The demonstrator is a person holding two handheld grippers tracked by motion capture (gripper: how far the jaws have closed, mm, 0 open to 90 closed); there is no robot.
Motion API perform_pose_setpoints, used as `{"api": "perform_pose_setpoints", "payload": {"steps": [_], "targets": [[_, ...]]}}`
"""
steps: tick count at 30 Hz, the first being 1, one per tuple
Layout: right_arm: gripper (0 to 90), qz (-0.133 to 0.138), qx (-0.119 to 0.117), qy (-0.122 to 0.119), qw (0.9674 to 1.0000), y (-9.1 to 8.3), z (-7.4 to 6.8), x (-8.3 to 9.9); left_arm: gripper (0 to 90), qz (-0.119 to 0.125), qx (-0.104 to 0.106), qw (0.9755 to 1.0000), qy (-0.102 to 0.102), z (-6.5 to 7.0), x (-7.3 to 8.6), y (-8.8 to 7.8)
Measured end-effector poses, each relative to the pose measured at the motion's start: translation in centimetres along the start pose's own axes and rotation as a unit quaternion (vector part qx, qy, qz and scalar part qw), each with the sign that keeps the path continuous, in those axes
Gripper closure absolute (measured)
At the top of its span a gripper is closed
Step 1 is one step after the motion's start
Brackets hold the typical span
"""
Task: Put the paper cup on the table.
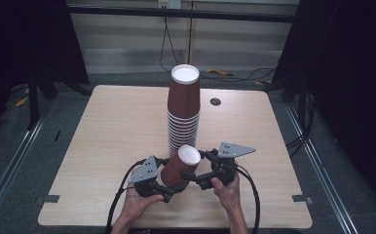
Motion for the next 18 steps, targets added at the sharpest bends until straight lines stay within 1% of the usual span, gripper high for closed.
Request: {"api": "perform_pose_setpoints", "payload": {"steps": [3,7,11,14,16,18], "targets": [[13.3,0.002,0.002,0.001,1.0,-0.3,0.1,0.0,13.0,-0.004,0.0,1.0,-0.002,-0.2,0.0,0.0],[13.3,0.002,0.006,-0.004,1.0,-0.8,0.2,0.0,12.9,-0.018,0.0,0.9998,0.0,-0.5,0.1,-0.2],[13.3,0.001,0.012,-0.005,0.9999,-1.3,0.2,0.1,12.9,-0.022,-0.002,0.9998,-0.002,-0.9,0.2,-0.6],[13.3,-0.004,0.017,-0.01,0.9998,-1.4,0.1,0.2,12.7,-0.019,-0.002,0.9998,-0.009,-1.1,0.2,-1.0],[13.3,-0.009,0.018,-0.011,0.9997,-1.5,0.0,0.4,12.8,-0.023,-0.005,0.9997,-0.009,-1.3,0.3,-1.2],[13.5,-0.011,0.022,-0.012,0.9996,-1.6,0.1,0.6,12.8,-0.029,-0.003,0.9995,-0.011,-1.5,0.4,-1.5]]}}
Point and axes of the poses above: each handheld gripper's, and its own axes: y roughly forward along the jaws, x roughly out of its underside, z roughly to its right, the point moved 6 cm from there along y, roughly forward along the jaws, and after that the axes turned 8 degrees about -x, right-handed, at the moved point
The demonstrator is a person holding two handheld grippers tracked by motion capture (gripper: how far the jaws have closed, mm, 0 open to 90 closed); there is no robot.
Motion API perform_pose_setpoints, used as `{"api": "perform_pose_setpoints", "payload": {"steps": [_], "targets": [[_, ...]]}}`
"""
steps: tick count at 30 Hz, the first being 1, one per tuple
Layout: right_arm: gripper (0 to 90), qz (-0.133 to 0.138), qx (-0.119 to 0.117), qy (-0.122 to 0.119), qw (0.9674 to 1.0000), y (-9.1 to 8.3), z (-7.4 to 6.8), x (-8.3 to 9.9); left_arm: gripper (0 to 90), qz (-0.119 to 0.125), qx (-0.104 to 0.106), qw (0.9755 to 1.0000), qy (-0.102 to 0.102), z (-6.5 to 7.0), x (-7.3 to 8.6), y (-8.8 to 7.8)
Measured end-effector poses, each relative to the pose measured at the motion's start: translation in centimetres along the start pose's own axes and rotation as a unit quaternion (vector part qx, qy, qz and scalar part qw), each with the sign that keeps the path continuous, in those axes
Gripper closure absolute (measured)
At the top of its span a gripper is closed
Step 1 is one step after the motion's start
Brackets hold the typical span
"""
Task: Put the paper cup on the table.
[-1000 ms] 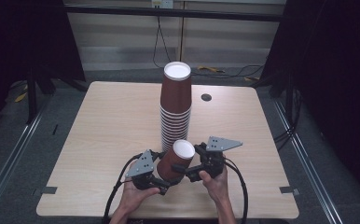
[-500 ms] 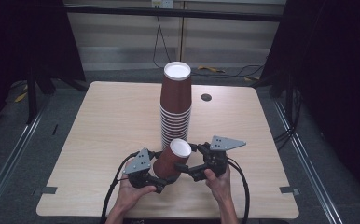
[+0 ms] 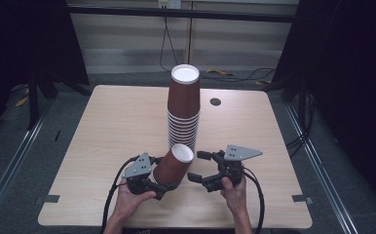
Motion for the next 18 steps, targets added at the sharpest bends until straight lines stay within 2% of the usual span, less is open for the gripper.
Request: {"api": "perform_pose_setpoints", "payload": {"steps": [5,11,18], "targets": [[13.8,-0.019,0.006,0.003,0.9998,-0.2,0.2,0.5,12.6,-0.023,0.001,0.9997,0.009,-0.4,0.0,-0.3],[13.9,-0.035,0.014,0.003,0.9993,-0.6,0.4,0.9,12.8,-0.03,0.004,0.9995,0.014,-0.6,-0.4,-0.7],[13.6,-0.053,0.023,-0.002,0.9983,-1.0,0.7,1.4,12.9,-0.073,0.005,0.9965,0.041,-0.4,-0.4,-0.5]]}}
Point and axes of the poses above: each handheld gripper's, and its own axes: y roughly forward along the jaws, x roughly out of its underside, z roughly to its right, the point moved 6 cm from there along y, roughly forward along the jaws, and after that the axes turned 8 degrees about -x, right-handed, at the moved point
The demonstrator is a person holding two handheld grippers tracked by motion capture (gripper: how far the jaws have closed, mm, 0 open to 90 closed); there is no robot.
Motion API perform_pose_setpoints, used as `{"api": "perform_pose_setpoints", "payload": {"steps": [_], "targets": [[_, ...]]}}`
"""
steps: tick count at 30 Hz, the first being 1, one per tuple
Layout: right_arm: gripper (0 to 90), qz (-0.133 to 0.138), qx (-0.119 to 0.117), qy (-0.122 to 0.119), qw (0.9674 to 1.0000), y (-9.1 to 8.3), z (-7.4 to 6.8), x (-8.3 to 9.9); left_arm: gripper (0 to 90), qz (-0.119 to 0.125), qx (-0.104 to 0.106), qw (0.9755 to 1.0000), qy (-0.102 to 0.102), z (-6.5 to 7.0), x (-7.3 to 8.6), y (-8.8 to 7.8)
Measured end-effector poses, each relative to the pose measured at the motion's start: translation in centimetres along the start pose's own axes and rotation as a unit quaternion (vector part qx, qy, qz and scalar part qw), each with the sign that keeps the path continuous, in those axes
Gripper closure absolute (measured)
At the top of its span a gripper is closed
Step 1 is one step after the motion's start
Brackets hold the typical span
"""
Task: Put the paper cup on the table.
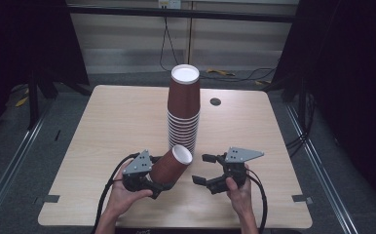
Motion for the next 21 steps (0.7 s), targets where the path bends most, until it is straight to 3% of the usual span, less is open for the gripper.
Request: {"api": "perform_pose_setpoints", "payload": {"steps": [6,9,11,13,16,18,21], "targets": [[13.6,-0.022,0.011,-0.002,0.9997,-0.2,0.2,0.3,13.1,-0.035,0.007,0.9993,0.014,-0.1,0.4,0.2],[13.8,-0.041,-0.004,-0.001,0.9992,-0.1,-0.1,0.3,13.2,-0.049,0.002,0.9985,0.023,-0.2,0.5,0.2],[13.9,-0.055,-0.003,0.0,0.9985,0.1,-0.2,0.3,13.4,-0.048,-0.006,0.9985,0.027,-0.4,0.2,0.2],[14.2,-0.064,-0.012,0.0,0.9979,0.3,-0.4,0.3,13.4,-0.051,-0.001,0.9983,0.027,-0.5,0.0,0.1],[14.7,-0.076,-0.007,-0.007,0.997,0.7,-0.4,0.3,13.7,-0.058,0.003,0.9976,0.037,-0.5,-0.2,0.1],[15.2,-0.088,0.009,-0.015,0.996,1.0,-0.3,0.5,13.7,-0.074,0.003,0.9963,0.045,-0.4,-0.1,0.2],[16.4,-0.102,0.004,-0.019,0.9946,1.3,-0.3,0.7,13.8,-0.091,0.0,0.9941,0.059,-0.4,-0.1,0.3]]}}
Point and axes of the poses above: each handheld gripper's, and its own axes: y roughly forward along the jaws, x roughly out of its underside, z roughly to its right, the point moved 6 cm from there along y, roughly forward along the jaws, and after that the axes turned 8 degrees about -x, right-handed, at the moved point
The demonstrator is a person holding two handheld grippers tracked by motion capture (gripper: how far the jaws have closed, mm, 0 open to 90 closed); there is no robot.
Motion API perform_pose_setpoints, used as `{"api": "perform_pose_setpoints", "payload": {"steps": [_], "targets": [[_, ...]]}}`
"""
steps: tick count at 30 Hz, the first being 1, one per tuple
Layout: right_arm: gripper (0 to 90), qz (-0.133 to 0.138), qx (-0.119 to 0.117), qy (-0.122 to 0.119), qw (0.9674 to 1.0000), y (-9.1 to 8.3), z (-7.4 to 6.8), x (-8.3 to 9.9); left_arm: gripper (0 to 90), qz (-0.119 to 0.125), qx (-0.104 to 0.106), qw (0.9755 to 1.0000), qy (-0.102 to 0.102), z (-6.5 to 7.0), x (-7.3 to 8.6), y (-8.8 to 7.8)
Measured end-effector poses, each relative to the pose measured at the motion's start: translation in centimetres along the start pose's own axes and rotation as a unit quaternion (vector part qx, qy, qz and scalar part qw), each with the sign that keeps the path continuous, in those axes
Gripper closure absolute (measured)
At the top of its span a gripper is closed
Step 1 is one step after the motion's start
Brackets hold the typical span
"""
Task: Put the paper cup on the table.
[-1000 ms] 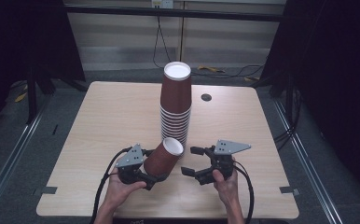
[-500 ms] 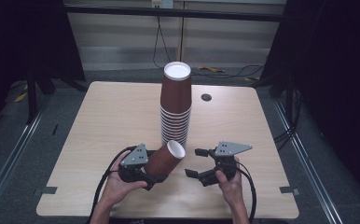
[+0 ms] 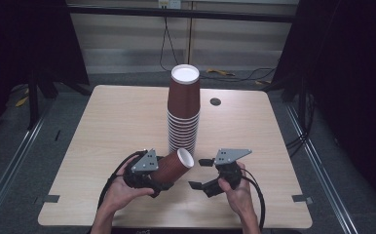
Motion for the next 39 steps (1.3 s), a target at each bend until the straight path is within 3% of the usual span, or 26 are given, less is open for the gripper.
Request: {"api": "perform_pose_setpoints", "payload": {"steps": [10,18,21,28,30,34,36,39], "targets": [[17.5,-0.03,-0.004,-0.014,0.9995,0.0,0.1,0.2,13.9,-0.029,0.013,0.9991,0.027,0.4,-0.5,0.1],[17.3,-0.077,-0.006,-0.023,0.9967,0.3,0.0,0.3,13.9,-0.057,0.018,0.9971,0.047,0.5,-0.7,0.4],[17.3,-0.082,-0.006,-0.024,0.9963,0.4,0.1,0.3,13.8,-0.064,0.02,0.9964,0.052,0.5,-0.7,0.4],[17.7,-0.1,-0.029,-0.012,0.9944,0.9,0.3,0.3,13.8,-0.081,0.024,0.9944,0.063,0.7,-0.5,0.7],[17.6,-0.105,-0.038,-0.011,0.9937,1.0,0.2,0.3,13.8,-0.089,0.025,0.9936,0.066,0.8,-0.4,0.8],[15.1,-0.107,-0.031,-0.011,0.9937,1.1,0.3,0.2,13.8,-0.109,0.026,0.9903,0.081,1.0,-0.4,1.0],[15.2,-0.105,-0.039,-0.008,0.9937,1.1,0.3,0.2,13.8,-0.114,0.027,0.9893,0.086,1.1,-0.6,1.1],[15.0,-0.115,-0.032,-0.01,0.9928,1.2,0.4,0.2,13.8,-0.117,0.029,0.9887,0.089,1.2,-0.7,1.2]]}}
Point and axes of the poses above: each handheld gripper's, and its own axes: y roughly forward along the jaws, x roughly out of its underside, z roughly to its right, the point moved 6 cm from there along y, roughly forward along the jaws, and after that the axes turned 8 degrees about -x, right-handed, at the moved point
